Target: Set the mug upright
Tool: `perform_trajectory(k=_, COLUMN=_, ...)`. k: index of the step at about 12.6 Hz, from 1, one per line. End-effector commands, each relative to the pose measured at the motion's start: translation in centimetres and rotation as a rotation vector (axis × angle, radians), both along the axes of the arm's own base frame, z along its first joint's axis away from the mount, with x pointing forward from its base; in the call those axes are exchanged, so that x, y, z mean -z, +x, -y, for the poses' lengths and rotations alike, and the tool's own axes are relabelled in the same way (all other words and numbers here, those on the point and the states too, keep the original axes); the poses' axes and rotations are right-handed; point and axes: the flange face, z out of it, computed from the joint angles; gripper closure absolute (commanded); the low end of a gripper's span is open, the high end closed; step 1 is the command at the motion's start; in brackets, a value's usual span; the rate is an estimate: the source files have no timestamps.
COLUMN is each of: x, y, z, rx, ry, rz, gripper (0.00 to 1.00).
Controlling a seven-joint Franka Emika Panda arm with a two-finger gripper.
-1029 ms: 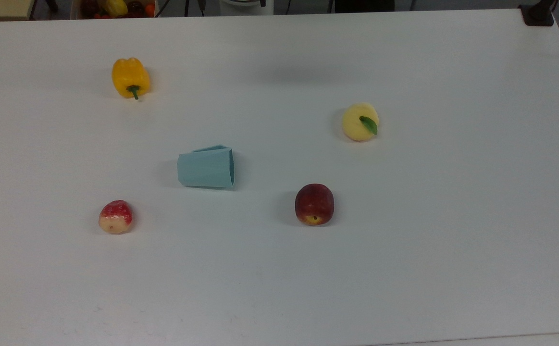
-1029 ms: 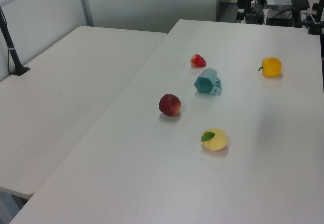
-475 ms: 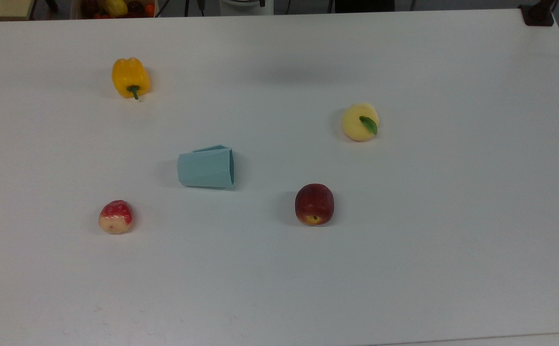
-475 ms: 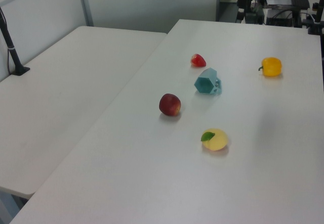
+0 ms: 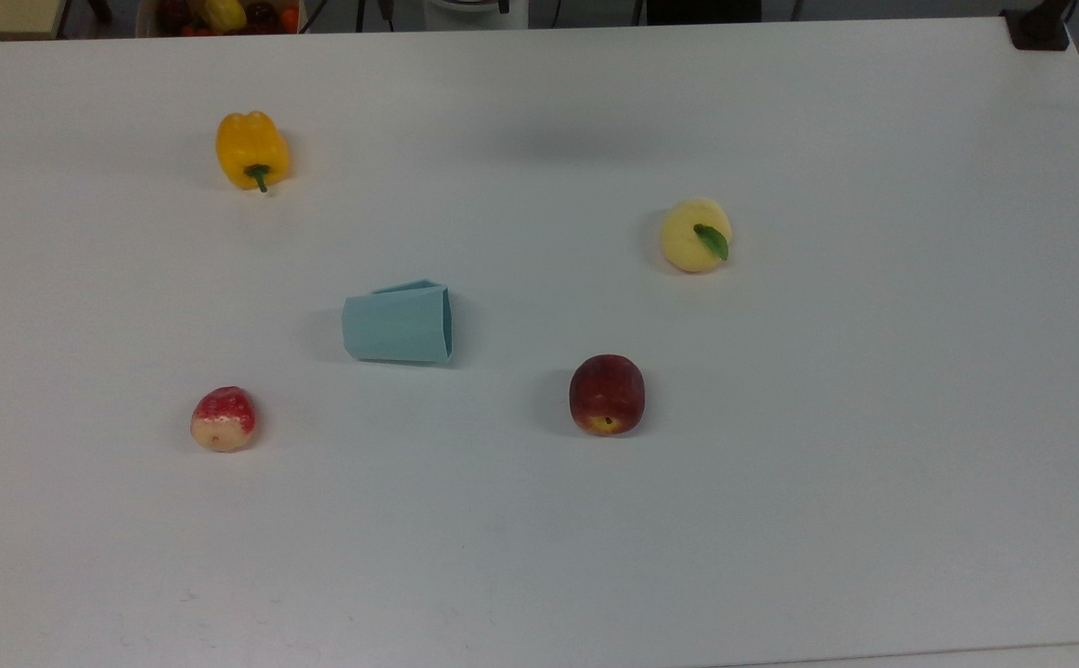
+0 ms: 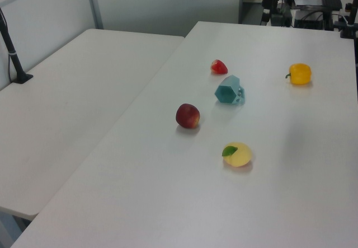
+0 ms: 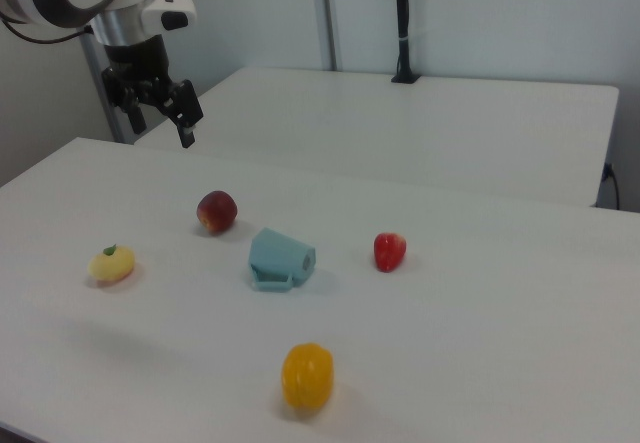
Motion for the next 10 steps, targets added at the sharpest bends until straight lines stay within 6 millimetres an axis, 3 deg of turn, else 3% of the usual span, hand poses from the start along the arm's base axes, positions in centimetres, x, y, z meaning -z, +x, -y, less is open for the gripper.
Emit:
perform_trajectory(k=1, x=-0.21, y=-0.55, z=0.13, rx=-0.014, ry=0.007, rz=0.017, gripper=0.0)
perform_trajectory(k=10, x=0.18, y=-0.59, z=-0.04, rx=-0.021, ry=0.007, rz=0.008, gripper=0.0)
